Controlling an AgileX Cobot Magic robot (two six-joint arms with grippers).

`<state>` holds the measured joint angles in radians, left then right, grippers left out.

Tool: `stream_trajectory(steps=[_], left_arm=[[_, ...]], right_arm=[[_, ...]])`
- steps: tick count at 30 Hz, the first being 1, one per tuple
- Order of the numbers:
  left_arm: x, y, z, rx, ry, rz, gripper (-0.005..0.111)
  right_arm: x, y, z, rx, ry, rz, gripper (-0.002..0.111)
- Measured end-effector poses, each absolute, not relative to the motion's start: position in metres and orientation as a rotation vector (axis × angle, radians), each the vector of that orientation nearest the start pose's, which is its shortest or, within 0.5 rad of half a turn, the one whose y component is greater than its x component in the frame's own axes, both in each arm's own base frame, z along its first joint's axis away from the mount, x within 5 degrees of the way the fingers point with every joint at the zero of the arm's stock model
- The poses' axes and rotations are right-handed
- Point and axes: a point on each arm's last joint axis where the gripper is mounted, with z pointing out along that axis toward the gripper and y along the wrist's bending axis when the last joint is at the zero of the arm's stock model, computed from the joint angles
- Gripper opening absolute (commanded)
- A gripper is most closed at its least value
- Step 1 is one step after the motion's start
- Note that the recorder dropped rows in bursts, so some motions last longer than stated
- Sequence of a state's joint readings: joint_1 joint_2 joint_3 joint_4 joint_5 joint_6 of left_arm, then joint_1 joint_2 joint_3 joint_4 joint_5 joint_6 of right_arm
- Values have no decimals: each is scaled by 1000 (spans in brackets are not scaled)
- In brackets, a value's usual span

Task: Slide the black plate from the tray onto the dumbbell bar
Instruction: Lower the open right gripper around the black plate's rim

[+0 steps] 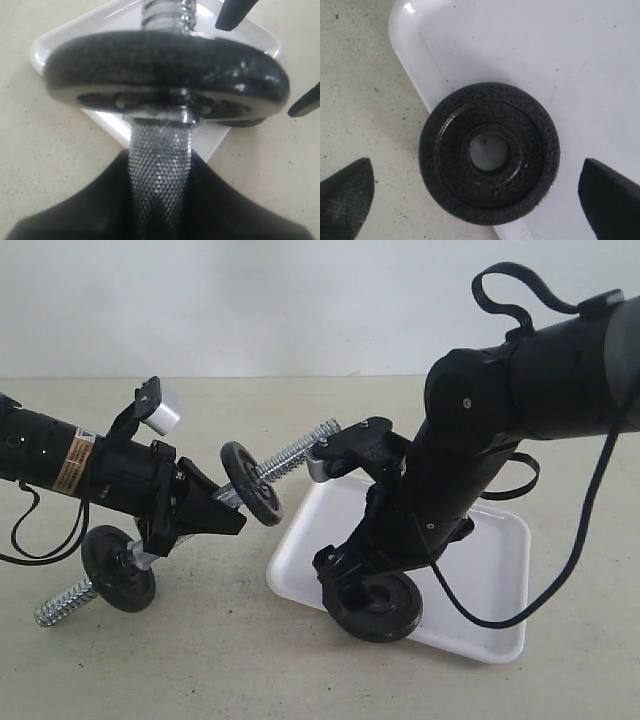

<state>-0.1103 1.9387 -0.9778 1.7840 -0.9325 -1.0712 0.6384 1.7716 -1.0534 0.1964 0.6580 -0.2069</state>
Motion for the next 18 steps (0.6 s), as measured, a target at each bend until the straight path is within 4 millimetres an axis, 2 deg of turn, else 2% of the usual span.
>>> stream_trajectory(steps=[15, 18], left_arm=[[329, -108, 143, 1273, 1935, -865, 4], [329, -108, 143, 1273, 1935, -865, 4]], right_arm=[[269, 211, 170, -1072, 2629, 268, 105], [272, 207, 169, -1052, 2644, 261, 105]])
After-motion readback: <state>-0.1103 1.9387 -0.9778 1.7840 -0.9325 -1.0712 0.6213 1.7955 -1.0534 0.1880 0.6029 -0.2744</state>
